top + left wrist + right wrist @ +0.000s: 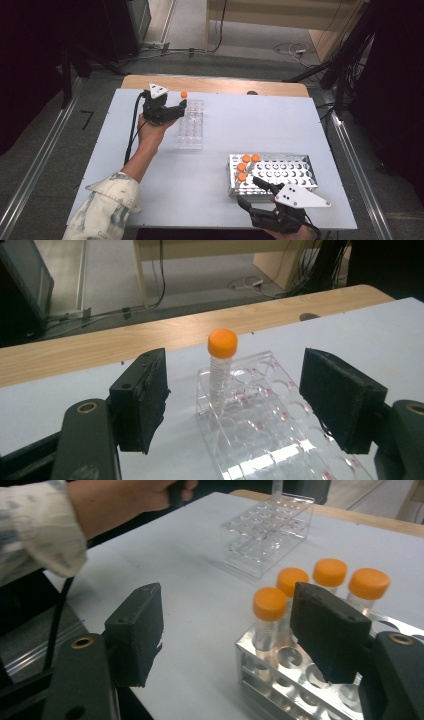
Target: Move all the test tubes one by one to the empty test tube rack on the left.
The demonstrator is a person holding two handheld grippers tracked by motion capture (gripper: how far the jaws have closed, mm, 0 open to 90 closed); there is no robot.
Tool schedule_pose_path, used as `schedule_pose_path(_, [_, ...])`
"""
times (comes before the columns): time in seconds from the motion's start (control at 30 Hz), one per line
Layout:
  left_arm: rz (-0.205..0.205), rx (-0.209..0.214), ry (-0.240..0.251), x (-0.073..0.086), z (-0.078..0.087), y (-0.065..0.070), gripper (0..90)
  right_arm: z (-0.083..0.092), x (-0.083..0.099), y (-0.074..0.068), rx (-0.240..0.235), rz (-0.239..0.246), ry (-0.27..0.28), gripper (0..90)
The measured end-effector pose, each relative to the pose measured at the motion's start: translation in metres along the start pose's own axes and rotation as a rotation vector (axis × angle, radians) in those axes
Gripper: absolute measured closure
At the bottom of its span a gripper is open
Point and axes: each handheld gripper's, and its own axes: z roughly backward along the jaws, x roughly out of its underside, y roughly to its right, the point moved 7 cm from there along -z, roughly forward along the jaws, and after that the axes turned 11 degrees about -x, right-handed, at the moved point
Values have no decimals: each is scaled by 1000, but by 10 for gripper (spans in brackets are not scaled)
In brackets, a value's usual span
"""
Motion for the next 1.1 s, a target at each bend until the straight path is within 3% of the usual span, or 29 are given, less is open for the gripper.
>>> schedule_pose_path(0.13, [-11,-10,37,5,17,0,266,-3,6,10,35,-7,-4,285])
schedule_pose_path(0.57, [-56,45,48,30,55,10,240,-20,21,27,79,-44,-19,304])
schedule_pose_path(0.7, [-72,45,43,40,61,12,240,-26,23,29,86,-36,-26,315])
schedule_pose_path(0.93, [-58,64,11,58,64,11,240,-33,27,33,104,-44,-23,378])
schedule_pose_path(1.1, [-47,74,7,62,68,12,240,-37,28,34,114,-42,-26,422])
